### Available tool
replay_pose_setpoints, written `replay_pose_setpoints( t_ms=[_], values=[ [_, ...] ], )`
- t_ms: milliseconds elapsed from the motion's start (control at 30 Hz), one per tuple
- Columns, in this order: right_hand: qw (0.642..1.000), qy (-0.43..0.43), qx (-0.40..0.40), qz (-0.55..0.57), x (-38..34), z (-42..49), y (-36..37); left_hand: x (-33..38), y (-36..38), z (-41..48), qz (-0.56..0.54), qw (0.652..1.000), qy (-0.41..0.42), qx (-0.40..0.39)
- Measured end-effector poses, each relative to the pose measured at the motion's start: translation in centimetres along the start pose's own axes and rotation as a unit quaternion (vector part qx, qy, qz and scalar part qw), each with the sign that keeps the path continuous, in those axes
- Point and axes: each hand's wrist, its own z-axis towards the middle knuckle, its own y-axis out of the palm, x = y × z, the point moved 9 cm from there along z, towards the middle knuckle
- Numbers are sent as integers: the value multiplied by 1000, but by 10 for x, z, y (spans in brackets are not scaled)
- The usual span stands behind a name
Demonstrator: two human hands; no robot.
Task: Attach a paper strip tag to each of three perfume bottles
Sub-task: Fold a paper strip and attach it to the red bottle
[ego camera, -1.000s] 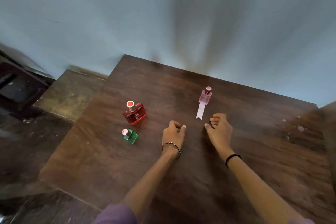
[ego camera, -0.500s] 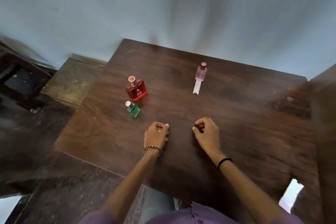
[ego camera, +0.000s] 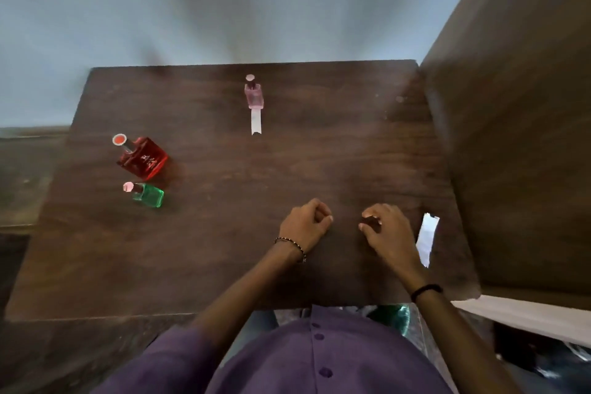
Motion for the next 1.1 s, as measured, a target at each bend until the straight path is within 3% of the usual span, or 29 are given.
replay_pose_setpoints(
  t_ms=[167, 300, 467, 700, 1100],
  values=[
    [995, 75, 57, -23, 64, -32, -49, 35, 36, -2, 53, 996, 40, -61],
    [992, 122, 22, -18, 100, -50, -52, 48, 57, -1, 74, 991, 51, -96],
    [994, 90, 41, 56, 91, -46, -42, 58, 63, 0, 82, 990, 69, -94],
    [996, 35, 39, 65, 53, -21, -25, 66, 60, 2, 114, 984, 104, -88],
    [994, 30, 27, 102, 57, -14, -22, 65, 76, 4, 137, 975, 153, -86]
  ],
)
